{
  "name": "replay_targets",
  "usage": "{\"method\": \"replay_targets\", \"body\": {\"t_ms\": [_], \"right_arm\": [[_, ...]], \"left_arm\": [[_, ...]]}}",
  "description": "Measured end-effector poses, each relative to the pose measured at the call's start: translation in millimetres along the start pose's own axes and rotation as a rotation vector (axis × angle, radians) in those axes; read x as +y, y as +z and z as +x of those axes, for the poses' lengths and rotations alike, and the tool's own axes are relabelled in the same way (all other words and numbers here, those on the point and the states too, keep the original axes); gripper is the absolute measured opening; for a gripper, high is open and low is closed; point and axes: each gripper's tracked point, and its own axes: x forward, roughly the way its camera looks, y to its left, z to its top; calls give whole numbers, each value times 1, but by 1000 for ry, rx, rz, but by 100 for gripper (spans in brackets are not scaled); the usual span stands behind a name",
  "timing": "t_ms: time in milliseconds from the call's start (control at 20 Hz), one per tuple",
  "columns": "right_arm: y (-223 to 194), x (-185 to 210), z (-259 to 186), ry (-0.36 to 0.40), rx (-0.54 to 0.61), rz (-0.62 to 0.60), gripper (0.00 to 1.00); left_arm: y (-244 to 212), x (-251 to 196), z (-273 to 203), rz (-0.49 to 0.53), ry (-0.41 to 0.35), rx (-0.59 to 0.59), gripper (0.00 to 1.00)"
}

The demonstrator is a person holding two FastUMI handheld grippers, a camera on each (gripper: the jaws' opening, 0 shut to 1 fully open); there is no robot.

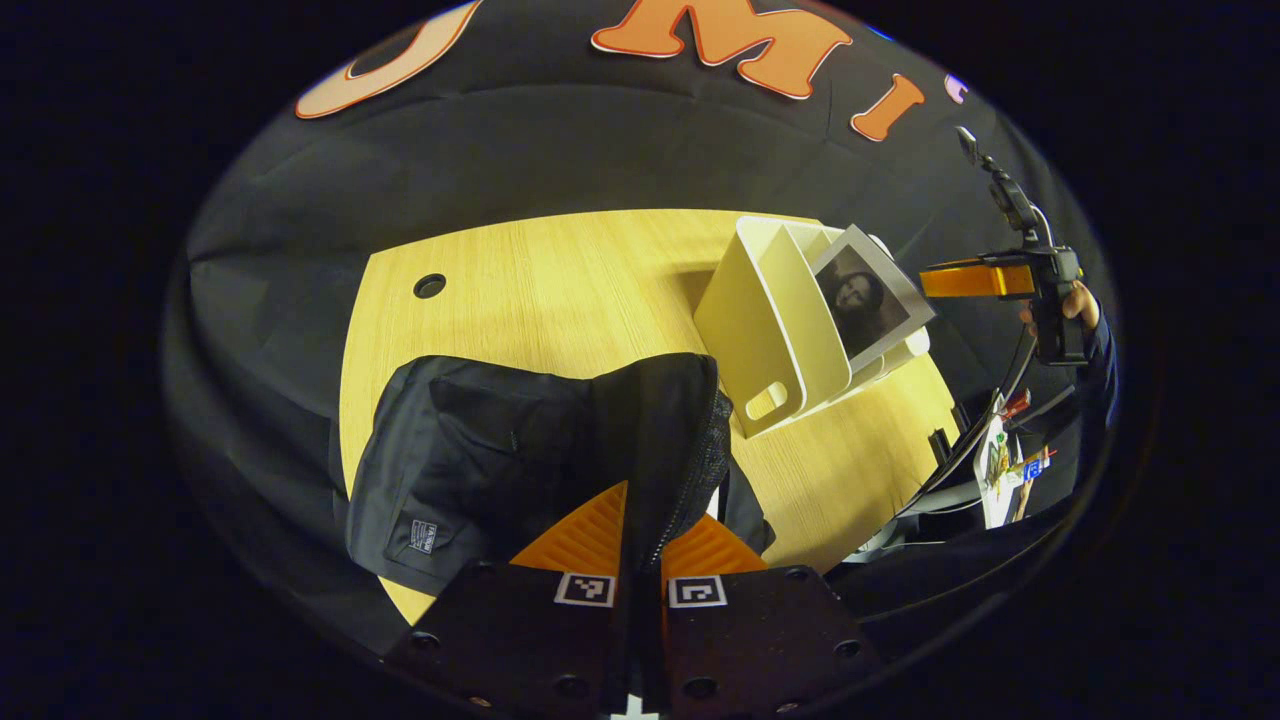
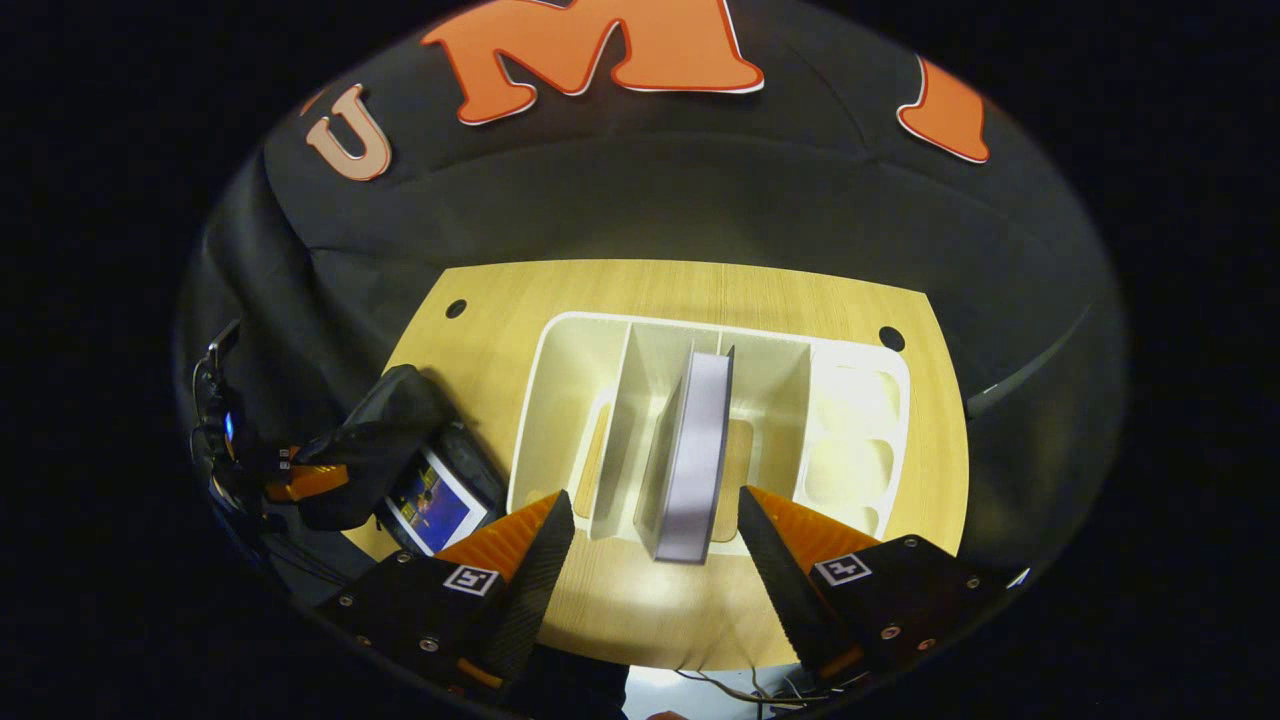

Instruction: Open the schoolbag, grab two books from the bookshelf and put them into the schoolbag.

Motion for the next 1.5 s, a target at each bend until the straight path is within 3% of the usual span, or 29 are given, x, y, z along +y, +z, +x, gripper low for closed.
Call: {"method": "replay_targets", "body": {"t_ms": [400, 600, 650, 700, 800, 850, 1100, 1500], "right_arm": [[8, -8, 61, -14, 121, 43, 95], [6, -6, 77, -38, 156, 39, 82], [6, -6, 80, -50, 161, 44, 66], [6, -2, 82, -47, 170, 54, 74], [2, 0, 86, -68, 188, 83, 64], [-1, -4, 87, -95, 195, 75, 54], [-4, 4, 74, -115, 182, 113, 40], [-26, 6, 13, -112, 96, 229, 37]], "left_arm": [[1, 0, -2, -23, 33, 13, 6], [2, -1, -3, -19, 35, 8, 6], [1, -1, -3, -18, 30, 7, 6], [1, 0, -3, -23, 27, 5, 6], [-1, 0, -3, -16, 14, 3, 6], [-2, 0, -3, -9, 7, 4, 6], [-1, 1, -2, 17, -22, 1, 6], [0, 4, -1, 80, -78, 0, 6]]}}
